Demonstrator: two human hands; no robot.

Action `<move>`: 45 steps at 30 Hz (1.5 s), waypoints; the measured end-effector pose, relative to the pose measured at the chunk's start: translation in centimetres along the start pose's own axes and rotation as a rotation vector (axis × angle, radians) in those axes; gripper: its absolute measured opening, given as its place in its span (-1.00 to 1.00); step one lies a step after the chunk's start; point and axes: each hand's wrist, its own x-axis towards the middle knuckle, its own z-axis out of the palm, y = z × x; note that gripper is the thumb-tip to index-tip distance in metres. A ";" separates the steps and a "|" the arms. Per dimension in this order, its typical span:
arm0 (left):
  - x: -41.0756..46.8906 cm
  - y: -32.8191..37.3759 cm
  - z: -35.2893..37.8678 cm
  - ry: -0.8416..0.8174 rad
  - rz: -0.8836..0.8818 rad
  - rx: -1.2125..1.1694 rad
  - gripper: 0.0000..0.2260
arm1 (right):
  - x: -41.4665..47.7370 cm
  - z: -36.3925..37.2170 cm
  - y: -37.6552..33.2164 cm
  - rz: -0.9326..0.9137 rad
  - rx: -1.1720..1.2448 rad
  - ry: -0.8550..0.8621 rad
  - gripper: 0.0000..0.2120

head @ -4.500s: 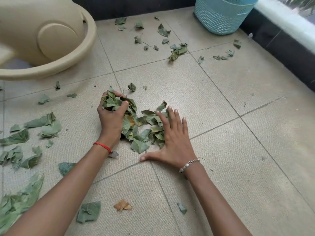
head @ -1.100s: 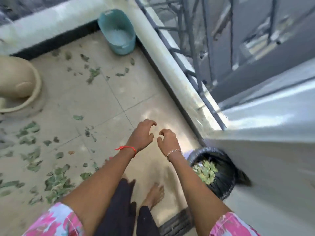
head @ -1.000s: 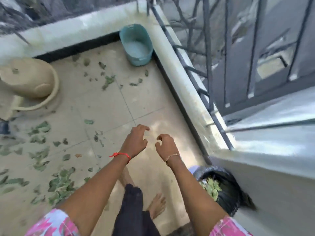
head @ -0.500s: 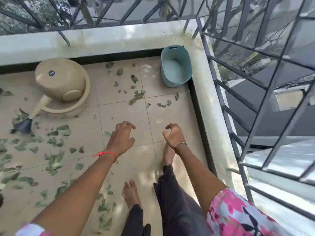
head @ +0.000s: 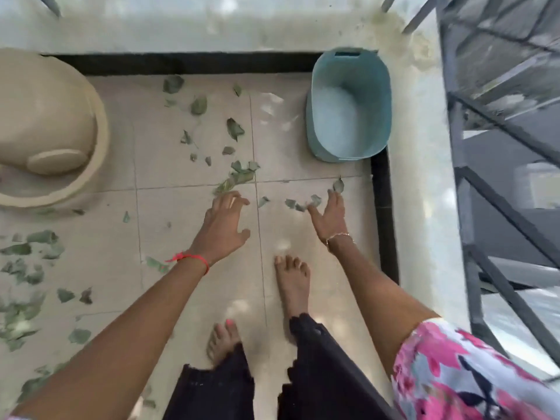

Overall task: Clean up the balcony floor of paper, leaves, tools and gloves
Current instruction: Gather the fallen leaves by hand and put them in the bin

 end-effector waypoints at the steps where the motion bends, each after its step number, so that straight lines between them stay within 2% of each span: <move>1: 1.9 -1.0 1.1 0.004 0.019 0.012 -0.50 | 2.1 1.1 0.8 0.005 0.029 0.045 -0.36; 5: 8.3 -5.3 5.0 0.049 0.144 0.078 -0.35 | 9.6 4.1 4.1 0.033 0.062 0.356 -0.38; 8: 12.2 -9.2 6.2 0.131 0.214 0.118 -0.23 | 12.8 6.3 5.3 0.185 0.110 0.592 -0.40; 10: 14.0 -11.7 6.3 0.216 0.252 0.153 -0.15 | 13.3 9.1 5.2 0.210 0.059 0.677 -0.40; 13: 15.8 -14.5 5.0 0.279 0.294 0.154 -0.14 | 12.7 14.7 2.5 0.080 -0.002 0.708 -0.36; 15: 17.3 -15.9 3.3 0.369 0.255 0.090 -0.19 | 12.1 18.3 -0.2 -0.055 -0.052 0.670 -0.31; 18: 19.5 -17.4 1.2 0.578 0.107 -0.038 -0.28 | 12.9 21.5 -4.9 -0.297 -0.078 0.517 -0.27; 22: 21.0 -18.8 1.3 0.727 0.039 -0.102 -0.28 | 16.6 21.9 -9.9 -0.657 0.178 0.337 -0.33; 25: 21.4 -19.1 1.3 0.757 0.023 -0.175 -0.21 | 20.4 19.9 -12.6 -0.716 0.224 0.366 -0.38; 31: 21.5 -19.4 1.5 0.742 -0.013 -0.165 -0.15 | 27.0 16.3 -17.4 -0.761 -0.218 0.274 -0.39; 33: 21.6 -19.5 1.6 0.739 -0.004 -0.169 -0.17 | 26.4 16.6 -17.1 -0.835 -0.293 0.182 -0.43; 37: 21.4 -19.6 1.5 0.758 0.024 -0.277 -0.21 | 24.0 18.6 -17.3 -1.031 -0.122 -0.116 -0.47; 39: 21.3 -19.7 1.5 0.760 0.041 -0.346 -0.23 | 24.7 19.6 -19.4 -1.085 -0.137 -0.090 -0.48; 45: 21.3 -19.7 1.6 0.783 0.067 -0.480 -0.31 | 27.6 22.4 -25.1 -1.137 -0.540 -0.039 -0.43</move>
